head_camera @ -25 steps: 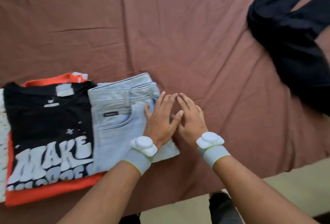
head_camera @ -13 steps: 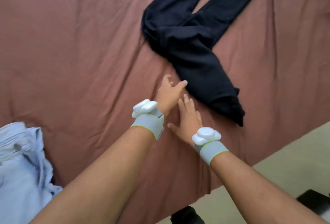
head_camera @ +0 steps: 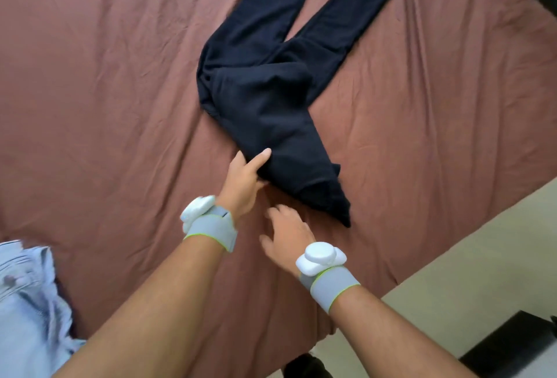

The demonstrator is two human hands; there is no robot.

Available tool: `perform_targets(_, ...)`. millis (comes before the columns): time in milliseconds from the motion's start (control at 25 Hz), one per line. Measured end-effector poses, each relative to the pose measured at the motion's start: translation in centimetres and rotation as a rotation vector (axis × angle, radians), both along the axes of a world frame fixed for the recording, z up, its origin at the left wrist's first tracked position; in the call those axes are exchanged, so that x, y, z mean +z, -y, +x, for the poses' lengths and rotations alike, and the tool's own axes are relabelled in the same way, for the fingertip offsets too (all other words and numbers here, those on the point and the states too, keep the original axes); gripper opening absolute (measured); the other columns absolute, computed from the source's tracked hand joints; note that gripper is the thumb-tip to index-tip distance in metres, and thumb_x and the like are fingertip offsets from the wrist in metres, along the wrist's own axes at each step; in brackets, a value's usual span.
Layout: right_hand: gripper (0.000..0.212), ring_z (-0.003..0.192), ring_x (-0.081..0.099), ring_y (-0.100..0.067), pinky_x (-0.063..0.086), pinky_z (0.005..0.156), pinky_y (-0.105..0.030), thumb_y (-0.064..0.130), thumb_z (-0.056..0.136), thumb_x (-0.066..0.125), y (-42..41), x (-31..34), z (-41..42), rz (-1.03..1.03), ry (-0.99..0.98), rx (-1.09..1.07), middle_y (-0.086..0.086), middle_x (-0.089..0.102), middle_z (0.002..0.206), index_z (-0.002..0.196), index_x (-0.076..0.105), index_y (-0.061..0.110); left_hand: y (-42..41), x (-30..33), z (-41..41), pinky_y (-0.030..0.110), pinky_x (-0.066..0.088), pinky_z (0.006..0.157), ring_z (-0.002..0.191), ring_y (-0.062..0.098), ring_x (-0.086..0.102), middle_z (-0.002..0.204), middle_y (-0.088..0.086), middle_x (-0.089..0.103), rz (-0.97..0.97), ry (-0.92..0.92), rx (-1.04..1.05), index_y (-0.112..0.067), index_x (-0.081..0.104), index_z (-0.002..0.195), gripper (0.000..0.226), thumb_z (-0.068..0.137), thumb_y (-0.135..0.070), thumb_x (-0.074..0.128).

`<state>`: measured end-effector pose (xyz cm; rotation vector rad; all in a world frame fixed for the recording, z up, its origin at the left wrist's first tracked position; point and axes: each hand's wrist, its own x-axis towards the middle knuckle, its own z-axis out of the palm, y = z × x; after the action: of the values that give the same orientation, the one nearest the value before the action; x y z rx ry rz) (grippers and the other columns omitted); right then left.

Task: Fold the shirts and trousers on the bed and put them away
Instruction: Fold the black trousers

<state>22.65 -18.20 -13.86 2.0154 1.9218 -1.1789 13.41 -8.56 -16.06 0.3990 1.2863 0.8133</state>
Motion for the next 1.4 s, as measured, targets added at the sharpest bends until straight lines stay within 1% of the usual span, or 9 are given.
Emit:
perform_targets(200, 0.024, 0.098, 0.063, -0.019, 0.050, 0.083, -0.031, 0.042, 0.087, 0.059, 3.7, 1.2, -1.3, -0.165, -0.116, 0.015, 0.007, 0.068, 0.102, 0.104, 0.062, 0.026, 5.8, 0.2, -10.0, 0.039, 0.047, 0.097, 0.119, 0.019, 0.057, 0.126, -0.002, 0.060, -0.109, -0.046, 0.266, -0.021, 0.039, 0.142, 0.045, 0.100, -0.015, 0.052)
perform_targets(320, 0.023, 0.071, 0.058, -0.015, 0.047, 0.065, -0.031, 0.041, 0.085, 0.059, 4.1, 2.6, -2.4, 0.350, -0.156, -0.107, 0.006, 0.059, 0.073, 0.077, 0.058, 0.020, 6.3, 1.6, -9.9, 0.038, 0.046, 0.096, 0.117, 0.004, 0.056, 0.138, -0.008, 0.048, -0.094, -0.152, 0.188, -0.030, 0.028, 0.145, 0.065, 0.092, -0.035, 0.066)
perform_targets(400, 0.022, 0.084, 0.054, -0.015, 0.046, 0.072, -0.037, 0.040, 0.078, 0.067, 2.2, 3.3, -2.7, 0.606, -0.141, -0.307, 0.007, 0.056, 0.089, 0.087, 0.057, 0.022, 6.5, 2.2, -7.5, 0.024, 0.046, 0.084, 0.102, -0.008, 0.061, 0.133, -0.010, 0.054, -0.045, -0.124, 0.018, -0.028, 0.031, 0.141, 0.068, 0.087, -0.030, 0.072)
perform_targets(560, 0.093, 0.129, 0.040, -0.023, 0.034, 0.106, -0.047, 0.040, 0.066, 0.080, -1.6, 2.5, -2.6, 0.232, 0.029, -0.450, 0.002, 0.044, 0.141, 0.141, 0.028, 0.023, 6.5, 0.6, -4.9, 0.021, 0.050, 0.081, 0.111, 0.010, 0.065, 0.122, -0.007, 0.065, -0.098, -0.041, 0.055, -0.020, 0.046, 0.134, 0.061, 0.082, -0.024, 0.078)
perform_targets(640, 0.076, 0.116, 0.053, -0.028, 0.040, 0.100, -0.047, 0.035, 0.070, 0.077, -1.9, 2.2, -2.5, 0.172, -0.027, -0.463, -0.001, 0.059, 0.126, 0.134, 0.036, 0.024, 5.9, 0.7, -5.7, 0.027, 0.051, 0.089, 0.115, 0.020, 0.064, 0.118, -0.002, 0.070, -0.019, -0.083, 0.087, -0.016, 0.060, 0.126, 0.044, 0.086, -0.025, 0.074)
perform_targets(840, 0.017, 0.077, 0.068, -0.013, 0.055, 0.065, -0.027, 0.007, 0.089, 0.063, 0.6, 3.0, -4.6, -0.220, -0.872, -0.819, -0.001, 0.072, 0.092, 0.104, 0.061, 0.015, 7.5, 2.1, -12.3, 0.039, 0.046, 0.104, 0.121, 0.024, 0.061, 0.127, 0.007, 0.067, 0.056, 0.045, 0.028, -0.010, 0.059, 0.129, 0.052, 0.088, -0.041, 0.068)
perform_targets(1000, 0.006, 0.069, 0.069, -0.026, 0.057, 0.052, -0.036, 0.015, 0.095, 0.055, 4.9, 1.3, -7.2, -0.613, -0.527, -0.737, -0.010, 0.068, 0.095, 0.099, 0.053, 0.019, 12.7, 1.8, -16.0, 0.026, 0.051, 0.084, 0.100, 0.012, 0.069, 0.110, 0.001, 0.074, -0.115, -0.361, -0.267, -0.018, 0.068, 0.109, 0.037, 0.080, -0.040, 0.077)
perform_targets(1200, 0.035, 0.082, 0.063, -0.015, 0.051, 0.073, -0.032, 0.021, 0.082, 0.074, 6.9, 0.8, -8.7, -0.462, -0.562, -0.781, -0.001, 0.070, 0.094, 0.109, 0.053, 0.017, 14.5, 2.7, -17.7, 0.029, 0.045, 0.081, 0.091, 0.010, 0.060, 0.099, -0.011, 0.065, 0.128, -0.929, -0.209, -0.025, 0.063, 0.107, 0.040, 0.077, -0.048, 0.077)
perform_targets(1400, 0.043, 0.087, 0.069, -0.019, 0.058, 0.077, -0.043, 0.023, 0.069, 0.073, 6.7, 1.1, -10.1, -0.314, -0.634, -0.989, -0.001, 0.073, 0.094, 0.107, 0.051, 0.020, 16.1, 2.2, -18.8, 0.029, 0.045, 0.099, 0.113, 0.006, 0.058, 0.121, -0.014, 0.063, 0.078, -0.610, -0.188, -0.032, 0.055, 0.125, 0.068, 0.067, -0.060, 0.076)
